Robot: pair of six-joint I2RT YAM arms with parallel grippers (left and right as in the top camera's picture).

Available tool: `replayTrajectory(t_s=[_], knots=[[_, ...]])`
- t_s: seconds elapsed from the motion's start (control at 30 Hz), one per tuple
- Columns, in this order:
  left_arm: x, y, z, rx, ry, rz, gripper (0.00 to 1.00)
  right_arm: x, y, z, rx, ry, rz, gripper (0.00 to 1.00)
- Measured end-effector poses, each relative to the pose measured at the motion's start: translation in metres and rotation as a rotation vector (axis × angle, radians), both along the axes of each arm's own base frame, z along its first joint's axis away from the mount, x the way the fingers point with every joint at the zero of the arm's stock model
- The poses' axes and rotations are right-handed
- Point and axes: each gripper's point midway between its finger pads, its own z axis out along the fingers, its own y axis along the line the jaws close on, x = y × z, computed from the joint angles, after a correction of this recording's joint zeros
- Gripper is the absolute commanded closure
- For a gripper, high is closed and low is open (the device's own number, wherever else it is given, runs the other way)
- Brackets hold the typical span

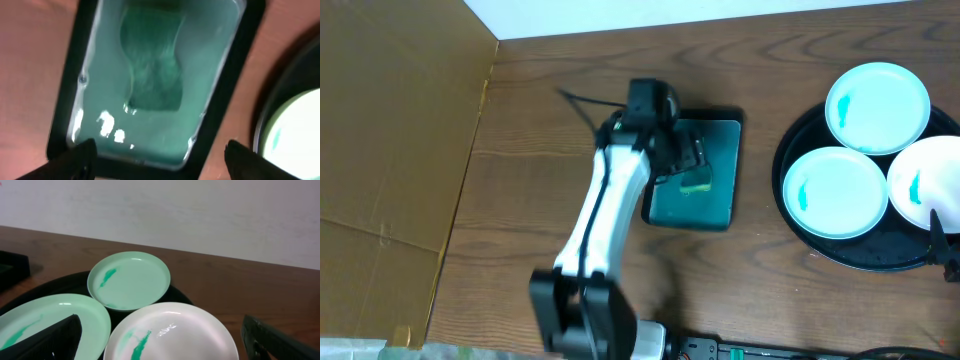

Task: Clean dirty plates on tray and stack at the side
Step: 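Move the left gripper over the sponge in the water tray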

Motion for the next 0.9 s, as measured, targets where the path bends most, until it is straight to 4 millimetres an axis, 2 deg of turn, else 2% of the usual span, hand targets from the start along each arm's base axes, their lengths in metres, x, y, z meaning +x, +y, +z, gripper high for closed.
replayTrajectory(t_s=[0.17,0.37,0.57,0.9], knots=[[0.020,-0.001,-0.021,0.010,0.030,0.000,0.18,0.000,0.000,0.000,0.000,0.000,0.000,0.01],[0.038,-0.004,-0.027,-0.004,-0.015,-0.002,0.18,0.000,0.000,0.000,0.000,0.000,0.000,0.01],[0.040,-0.003,-0.039,-0.008,0.011,0.042,0.18,0.000,0.000,0.000,0.000,0.000,0.000,0.01],[0.033,0.004,-0.093,0.032,0.160,0.142,0.18,0.000,0.000,0.000,0.000,0.000,0.000,0.01]])
